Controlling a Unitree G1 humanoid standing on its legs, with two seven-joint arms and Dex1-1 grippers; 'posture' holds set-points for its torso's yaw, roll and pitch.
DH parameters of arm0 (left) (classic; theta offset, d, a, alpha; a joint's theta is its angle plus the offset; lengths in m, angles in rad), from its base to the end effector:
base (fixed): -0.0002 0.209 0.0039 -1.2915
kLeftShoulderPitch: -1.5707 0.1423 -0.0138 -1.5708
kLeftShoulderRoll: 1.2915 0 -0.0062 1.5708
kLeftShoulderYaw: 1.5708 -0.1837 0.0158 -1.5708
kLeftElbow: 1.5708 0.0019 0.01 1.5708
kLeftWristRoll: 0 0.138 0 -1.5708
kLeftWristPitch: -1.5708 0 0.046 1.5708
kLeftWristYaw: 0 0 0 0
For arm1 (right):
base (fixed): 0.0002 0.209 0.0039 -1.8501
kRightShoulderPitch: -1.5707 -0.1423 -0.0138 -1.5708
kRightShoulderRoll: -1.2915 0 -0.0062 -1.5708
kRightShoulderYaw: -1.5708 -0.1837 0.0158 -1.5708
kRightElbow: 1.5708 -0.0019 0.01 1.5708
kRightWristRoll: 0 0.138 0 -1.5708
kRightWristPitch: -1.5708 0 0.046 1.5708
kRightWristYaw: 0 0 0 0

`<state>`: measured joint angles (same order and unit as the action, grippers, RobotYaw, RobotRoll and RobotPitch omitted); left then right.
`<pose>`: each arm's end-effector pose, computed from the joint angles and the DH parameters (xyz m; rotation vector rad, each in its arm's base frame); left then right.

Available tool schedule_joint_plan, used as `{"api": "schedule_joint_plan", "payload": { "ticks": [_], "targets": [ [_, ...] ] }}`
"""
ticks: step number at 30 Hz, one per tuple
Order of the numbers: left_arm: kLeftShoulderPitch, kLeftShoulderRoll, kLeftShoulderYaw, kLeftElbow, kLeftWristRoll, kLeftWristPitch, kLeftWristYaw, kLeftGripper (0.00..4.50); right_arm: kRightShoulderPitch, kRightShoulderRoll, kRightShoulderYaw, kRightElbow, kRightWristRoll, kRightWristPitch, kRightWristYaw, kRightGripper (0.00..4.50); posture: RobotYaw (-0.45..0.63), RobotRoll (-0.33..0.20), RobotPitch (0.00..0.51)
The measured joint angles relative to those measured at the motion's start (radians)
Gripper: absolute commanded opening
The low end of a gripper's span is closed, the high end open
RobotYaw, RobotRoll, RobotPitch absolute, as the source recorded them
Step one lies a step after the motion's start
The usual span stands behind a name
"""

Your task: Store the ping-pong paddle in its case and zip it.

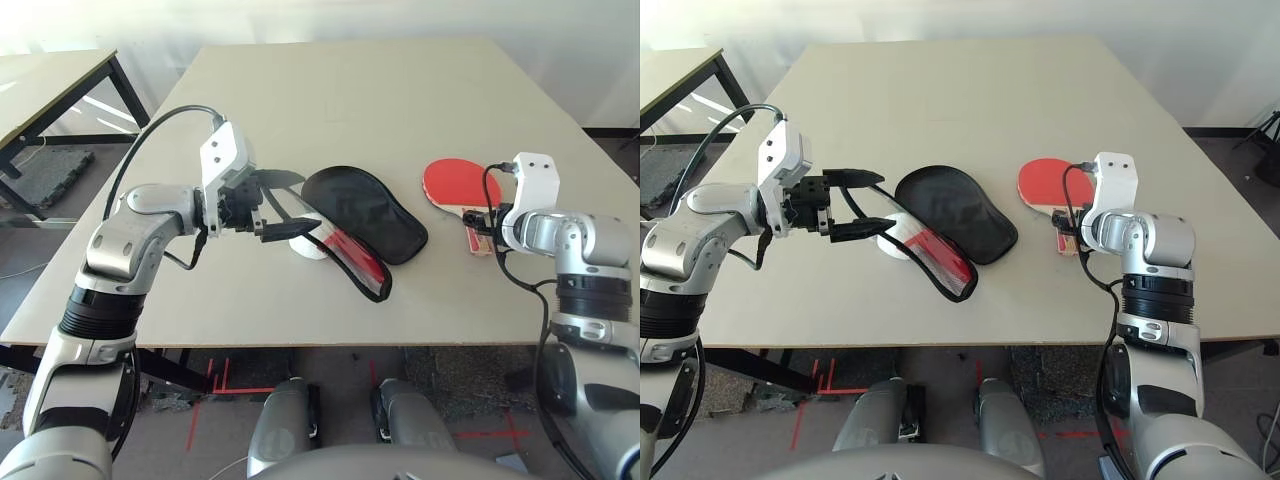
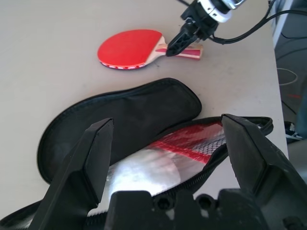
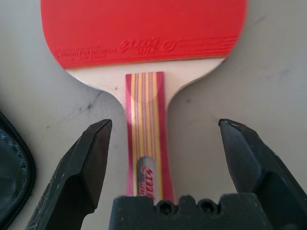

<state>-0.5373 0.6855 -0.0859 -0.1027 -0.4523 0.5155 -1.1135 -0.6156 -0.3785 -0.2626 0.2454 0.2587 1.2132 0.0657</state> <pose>0.2739 0.2148 0.1946 0.3023 0.1118 -1.2448 0.2880 -0.2372 0.1292 0.1234 0.7644 -0.0796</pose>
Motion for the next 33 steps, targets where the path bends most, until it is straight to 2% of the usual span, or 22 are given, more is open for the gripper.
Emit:
{"api": "schedule_joint_plan", "payload": {
  "ticks": [7,8,16,23,28,33],
  "targets": [
    [0.005,0.0,-0.005,0.024,0.013,-0.023,-0.01,4.5,-0.014,0.01,0.01,0.028,-0.009,-0.018,0.017,1.13,0.08,0.0,0.048],
    [0.007,0.0,-0.005,0.031,0.015,-0.023,-0.01,4.5,-0.014,0.01,0.01,0.028,-0.008,-0.017,0.019,1.04,0.08,0.0,0.048],
    [0.025,0.007,-0.005,0.03,0.02,-0.011,-0.01,4.5,-0.018,0.003,0.018,-0.059,0.004,0.026,0.064,1.04,0.06,0.0,0.051],
    [0.02,0.018,-0.005,0.002,0.019,0.027,-0.009,4.5,-0.077,-0.005,0.064,-0.157,0.025,0.088,0.121,1.04,0.07,0.0,0.053],
    [-0.003,0.019,-0.004,-0.004,0.018,0.048,-0.009,4.5,-0.106,0.022,0.146,-0.247,0.063,0.178,0.168,1.04,0.08,0.0,0.052],
    [-0.003,0.019,-0.004,-0.004,0.018,0.051,-0.009,4.5,-0.106,0.038,0.24,-0.26,0.079,0.191,0.21,1.04,0.09,0.0,0.054]
  ]
}}
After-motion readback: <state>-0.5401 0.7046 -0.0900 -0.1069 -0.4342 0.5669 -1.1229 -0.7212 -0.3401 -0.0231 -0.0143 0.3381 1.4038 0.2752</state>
